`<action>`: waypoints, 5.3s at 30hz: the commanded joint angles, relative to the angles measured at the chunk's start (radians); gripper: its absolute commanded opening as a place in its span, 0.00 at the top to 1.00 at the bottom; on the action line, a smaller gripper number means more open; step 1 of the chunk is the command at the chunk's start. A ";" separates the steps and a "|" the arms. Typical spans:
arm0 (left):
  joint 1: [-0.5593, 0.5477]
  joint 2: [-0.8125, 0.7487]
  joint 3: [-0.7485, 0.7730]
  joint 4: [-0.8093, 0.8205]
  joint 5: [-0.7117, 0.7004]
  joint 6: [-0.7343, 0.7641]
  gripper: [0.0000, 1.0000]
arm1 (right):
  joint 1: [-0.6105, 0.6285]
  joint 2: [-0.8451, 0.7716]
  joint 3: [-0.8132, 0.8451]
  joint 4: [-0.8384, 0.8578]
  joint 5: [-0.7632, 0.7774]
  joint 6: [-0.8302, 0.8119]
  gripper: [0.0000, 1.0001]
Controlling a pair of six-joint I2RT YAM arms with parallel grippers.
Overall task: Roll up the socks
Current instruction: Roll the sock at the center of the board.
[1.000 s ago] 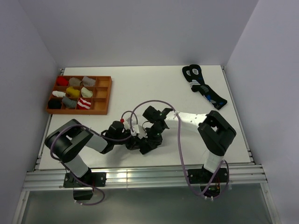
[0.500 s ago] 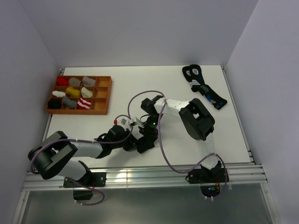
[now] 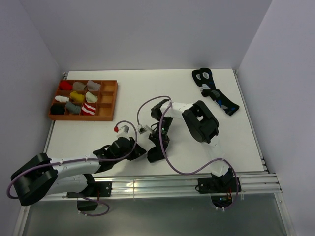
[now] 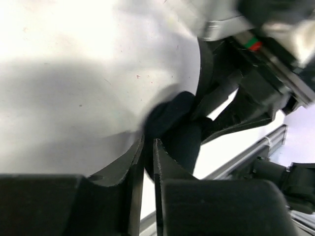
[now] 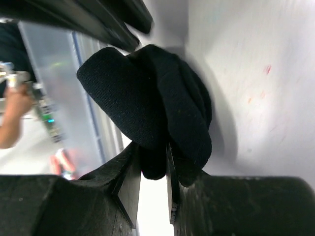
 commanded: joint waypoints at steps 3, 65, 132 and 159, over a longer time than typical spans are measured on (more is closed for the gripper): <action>-0.041 -0.086 -0.022 -0.057 -0.132 0.087 0.80 | -0.008 0.071 0.017 -0.034 0.189 0.002 0.77; -0.024 0.453 0.085 0.458 0.300 0.498 1.00 | -0.008 0.033 0.020 0.097 0.227 0.149 0.65; 0.115 0.670 0.210 0.265 0.538 0.463 1.00 | 0.157 -1.062 -0.937 0.916 0.529 -0.111 0.30; 0.180 0.756 0.248 0.271 0.701 0.445 1.00 | 0.249 -0.791 -0.811 0.931 0.575 -0.062 0.48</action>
